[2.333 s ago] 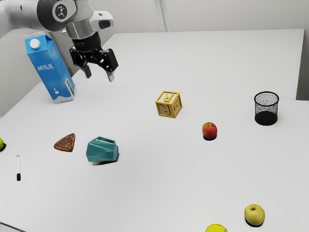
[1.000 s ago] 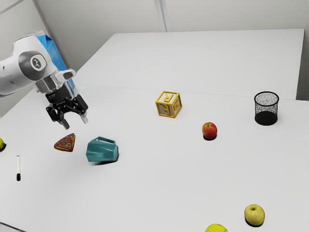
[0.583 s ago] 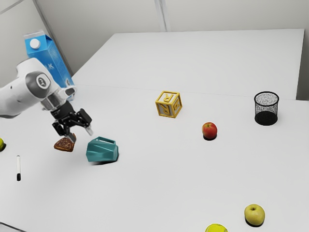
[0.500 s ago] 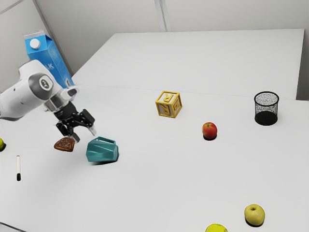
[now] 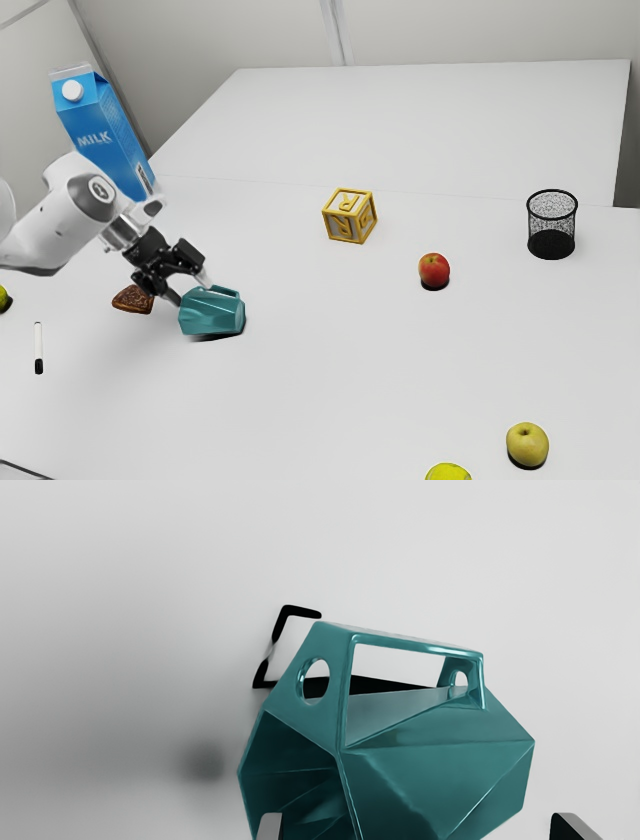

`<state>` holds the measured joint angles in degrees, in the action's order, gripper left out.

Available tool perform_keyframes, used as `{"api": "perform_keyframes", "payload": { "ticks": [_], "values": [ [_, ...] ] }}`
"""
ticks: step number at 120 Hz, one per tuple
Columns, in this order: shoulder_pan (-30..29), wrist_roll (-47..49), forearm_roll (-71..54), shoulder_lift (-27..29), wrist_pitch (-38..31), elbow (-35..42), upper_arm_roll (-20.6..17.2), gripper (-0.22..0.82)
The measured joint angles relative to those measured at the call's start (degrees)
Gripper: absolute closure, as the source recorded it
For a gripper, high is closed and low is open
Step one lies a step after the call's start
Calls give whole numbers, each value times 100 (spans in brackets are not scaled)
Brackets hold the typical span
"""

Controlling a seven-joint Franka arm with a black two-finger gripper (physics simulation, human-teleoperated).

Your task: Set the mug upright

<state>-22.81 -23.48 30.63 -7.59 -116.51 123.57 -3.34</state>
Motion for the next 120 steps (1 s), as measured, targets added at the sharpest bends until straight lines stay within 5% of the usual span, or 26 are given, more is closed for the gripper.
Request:
{"api": "perform_keyframes", "payload": {
  "ticks": [43,87,120],
  "values": [
    [-86,-713,1061,-176,-79,227,-6,5],
    [-85,-1245,1365,-118,-110,249,-21,55],
    [-70,-1455,1367,241,-132,405,-36,71]
  ]
}}
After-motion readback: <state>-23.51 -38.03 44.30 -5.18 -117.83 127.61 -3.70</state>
